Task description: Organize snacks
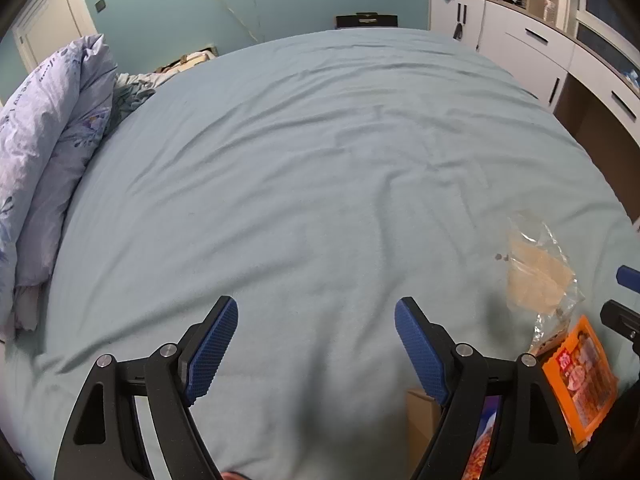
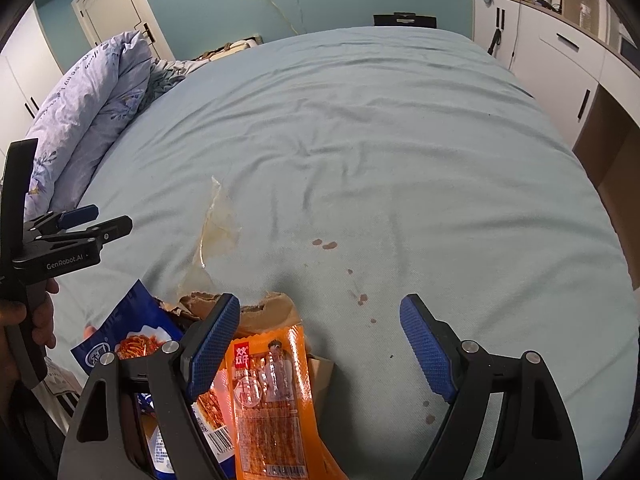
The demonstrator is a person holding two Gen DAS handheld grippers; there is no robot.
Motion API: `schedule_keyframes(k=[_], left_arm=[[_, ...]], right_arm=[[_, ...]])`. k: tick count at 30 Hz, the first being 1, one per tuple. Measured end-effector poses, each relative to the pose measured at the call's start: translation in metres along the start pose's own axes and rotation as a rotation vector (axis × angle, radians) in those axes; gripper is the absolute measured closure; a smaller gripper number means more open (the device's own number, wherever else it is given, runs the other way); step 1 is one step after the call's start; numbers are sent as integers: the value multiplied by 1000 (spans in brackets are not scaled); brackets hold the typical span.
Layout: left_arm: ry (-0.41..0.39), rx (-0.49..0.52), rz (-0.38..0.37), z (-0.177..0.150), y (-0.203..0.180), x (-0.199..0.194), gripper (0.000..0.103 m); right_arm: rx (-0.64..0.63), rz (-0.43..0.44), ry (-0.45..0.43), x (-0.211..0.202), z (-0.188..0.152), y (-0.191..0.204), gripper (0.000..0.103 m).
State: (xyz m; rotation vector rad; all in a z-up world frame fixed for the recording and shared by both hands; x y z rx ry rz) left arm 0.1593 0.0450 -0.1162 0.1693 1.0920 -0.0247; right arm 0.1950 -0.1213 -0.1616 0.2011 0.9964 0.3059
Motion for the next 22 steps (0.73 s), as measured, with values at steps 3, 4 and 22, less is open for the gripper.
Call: schedule_keyframes(k=[3, 4, 22], left_arm=[[-2, -6, 6, 0, 2, -1, 21], [-4, -5, 10, 0, 2, -1, 21], [-166, 23, 218, 15, 20, -22, 0]], right_arm=[[2, -1, 2, 0, 0, 0, 21], [2, 0, 2, 0, 0, 1, 21], [4, -3, 7, 3, 0, 2, 21]])
Point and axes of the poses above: each gripper's, at about its wrist camera, not at the fingertips, and x roughly the way its jaws point, y to its left, z to its top, the point moved 10 cm from there along x, roughly the way its jaws point, and after that the axes turned 4 degrees about y, right-handed, at the moved point
